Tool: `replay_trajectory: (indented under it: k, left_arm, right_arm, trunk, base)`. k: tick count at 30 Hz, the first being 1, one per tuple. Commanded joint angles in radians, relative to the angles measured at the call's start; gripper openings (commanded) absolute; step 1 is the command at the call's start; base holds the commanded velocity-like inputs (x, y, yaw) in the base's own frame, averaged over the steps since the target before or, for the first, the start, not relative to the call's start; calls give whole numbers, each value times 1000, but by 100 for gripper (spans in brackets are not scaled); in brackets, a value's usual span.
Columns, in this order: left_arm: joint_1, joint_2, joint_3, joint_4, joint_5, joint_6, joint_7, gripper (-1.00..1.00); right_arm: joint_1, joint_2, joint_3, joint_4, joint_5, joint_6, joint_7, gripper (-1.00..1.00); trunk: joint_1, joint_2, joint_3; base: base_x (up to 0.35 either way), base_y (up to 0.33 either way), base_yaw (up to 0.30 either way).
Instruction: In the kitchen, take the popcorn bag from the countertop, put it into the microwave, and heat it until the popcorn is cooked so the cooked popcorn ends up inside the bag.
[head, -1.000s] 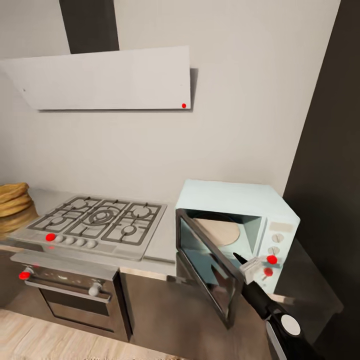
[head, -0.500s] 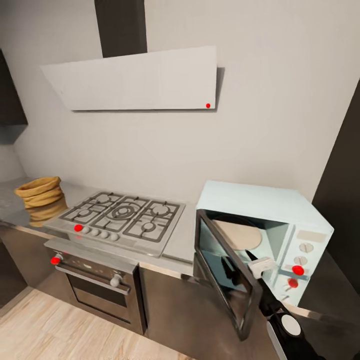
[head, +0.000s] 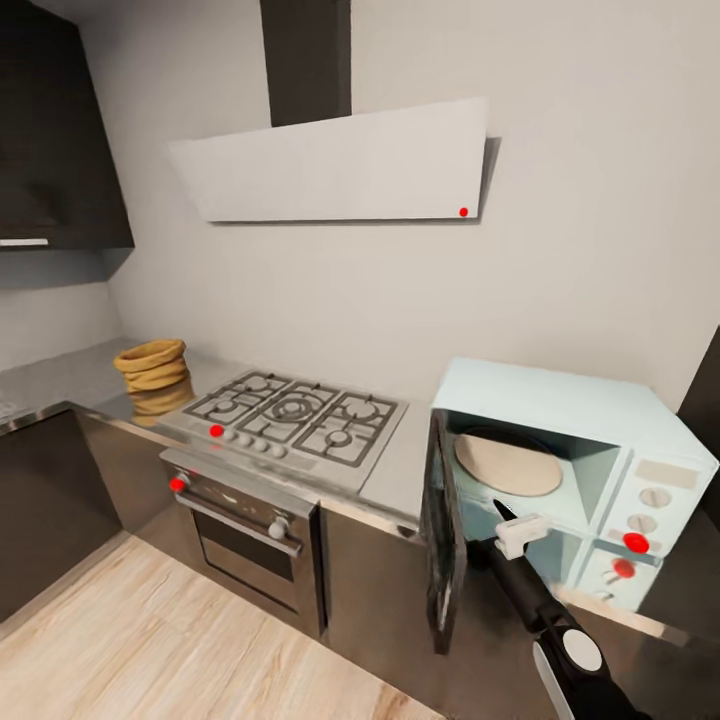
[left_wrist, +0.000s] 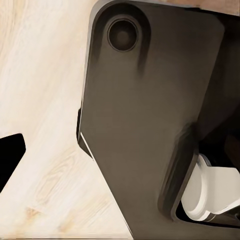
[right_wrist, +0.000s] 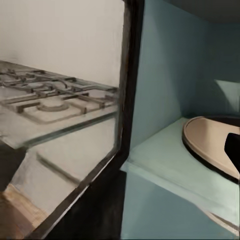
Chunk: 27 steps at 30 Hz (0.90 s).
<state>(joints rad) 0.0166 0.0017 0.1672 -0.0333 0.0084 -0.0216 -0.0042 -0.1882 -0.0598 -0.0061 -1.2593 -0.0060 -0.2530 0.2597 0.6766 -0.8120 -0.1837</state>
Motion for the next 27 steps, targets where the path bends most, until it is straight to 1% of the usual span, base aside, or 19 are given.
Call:
replay_trajectory:
  k: [1, 4, 12, 15, 22, 27]
  left_arm:
    - [0, 0, 5, -1, 1, -1, 0, 100]
    - [0, 0, 5, -1, 1, -2, 0, 100]
    - [0, 0, 5, -2, 1, -2, 0, 100]
    - [0, 0, 5, -1, 1, -1, 0, 100]
    - [0, 0, 5, -1, 1, -1, 0, 100]
    - [0, 0, 5, -1, 1, -1, 0, 100]
  right_arm:
    - [-1, 0, 0, 0, 1, -3, 6, 100]
    - [-1, 0, -1, 0, 1, -3, 6, 100]
    - [-1, 0, -1, 0, 1, -3, 5, 100]
    - [-1, 0, -1, 0, 1, -3, 6, 100]
    - [-1, 0, 0, 0, 1, -3, 5, 100]
    - [-1, 0, 0, 0, 1, -3, 6, 100]
  trunk:
    - [0, -1, -1]
    - [0, -1, -1]
    - [0, -1, -1]
    - [0, -1, -1]
    - [0, -1, -1]
    - [0, -1, -1]
  base:
    - [-311, 0, 154]
    - [-179, 0, 48]
    - [-35, 0, 18]
    - [-114, 0, 154]
    - [-10, 0, 234]
    - [0, 0, 50]
